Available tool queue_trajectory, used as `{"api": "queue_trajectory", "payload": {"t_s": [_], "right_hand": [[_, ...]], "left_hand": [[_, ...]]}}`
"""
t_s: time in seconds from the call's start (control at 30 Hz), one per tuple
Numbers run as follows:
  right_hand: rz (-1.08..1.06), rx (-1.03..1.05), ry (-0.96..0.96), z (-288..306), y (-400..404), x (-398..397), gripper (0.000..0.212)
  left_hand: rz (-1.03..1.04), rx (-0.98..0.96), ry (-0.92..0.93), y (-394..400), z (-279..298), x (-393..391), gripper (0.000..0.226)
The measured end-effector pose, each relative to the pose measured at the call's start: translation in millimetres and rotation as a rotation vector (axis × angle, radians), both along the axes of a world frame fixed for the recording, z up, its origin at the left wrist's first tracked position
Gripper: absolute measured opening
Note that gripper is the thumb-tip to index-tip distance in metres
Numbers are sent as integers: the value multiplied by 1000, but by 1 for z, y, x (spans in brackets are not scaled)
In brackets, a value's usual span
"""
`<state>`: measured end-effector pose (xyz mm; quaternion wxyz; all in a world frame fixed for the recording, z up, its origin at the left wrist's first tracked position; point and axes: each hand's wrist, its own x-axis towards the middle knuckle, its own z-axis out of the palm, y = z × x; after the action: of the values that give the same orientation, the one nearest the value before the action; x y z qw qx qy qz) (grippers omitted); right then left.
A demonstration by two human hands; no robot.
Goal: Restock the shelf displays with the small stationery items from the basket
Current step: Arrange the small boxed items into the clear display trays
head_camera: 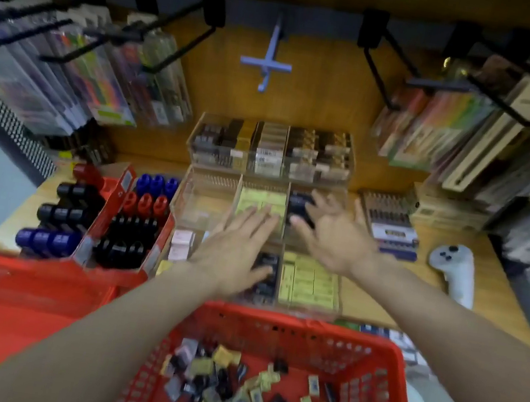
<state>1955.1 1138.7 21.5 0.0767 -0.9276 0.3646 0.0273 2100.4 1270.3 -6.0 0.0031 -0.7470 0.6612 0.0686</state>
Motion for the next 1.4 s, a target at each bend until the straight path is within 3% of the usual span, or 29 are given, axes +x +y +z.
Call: {"api": "queue_trajectory", "payload": {"t_s": [0.13, 0.23, 0.33, 0.4, 0.5, 0.63, 0.8, 0.97, 1.1, 1.17, 1.3, 1.4], "right_hand": [[67, -69, -475, 6, 44, -44, 26], [103, 102, -262, -21, 98, -83, 22], [-12, 401, 53, -65, 129, -110, 27], [-158, 525, 147, -96, 142, -127, 28], [-339, 650, 170, -140, 158, -146, 31], [-369, 773, 182, -182, 172, -150, 52], [-261, 715, 194, -219, 174, -128, 71], [-237, 711, 250, -246, 172, -99, 67], [-100, 684, 476, -260, 178, -92, 95], [-75, 633, 447, -264, 182, -95, 88], [-47, 666, 291, -265, 173, -107, 43], [-229, 688, 57, -262, 171, -115, 29]], "left_hand": [[-13, -99, 98, 44, 20, -12, 52], [-111, -53, 105, 96, 13, -30, 31], [-46, 342, 142, 132, -6, -47, 26], [6, 522, 226, 148, -34, -54, 25], [137, 604, 413, 167, -85, -65, 31], [344, 635, 566, 177, -146, -75, 49], [532, 584, 612, 182, -198, -78, 64], [617, 437, 710, 180, -218, -72, 51], [608, 342, 670, 168, -216, -66, 46], [602, 325, 713, 164, -215, -65, 41], [602, 336, 834, 157, -213, -70, 32], [709, 290, 990, 155, -213, -81, 24]]}}
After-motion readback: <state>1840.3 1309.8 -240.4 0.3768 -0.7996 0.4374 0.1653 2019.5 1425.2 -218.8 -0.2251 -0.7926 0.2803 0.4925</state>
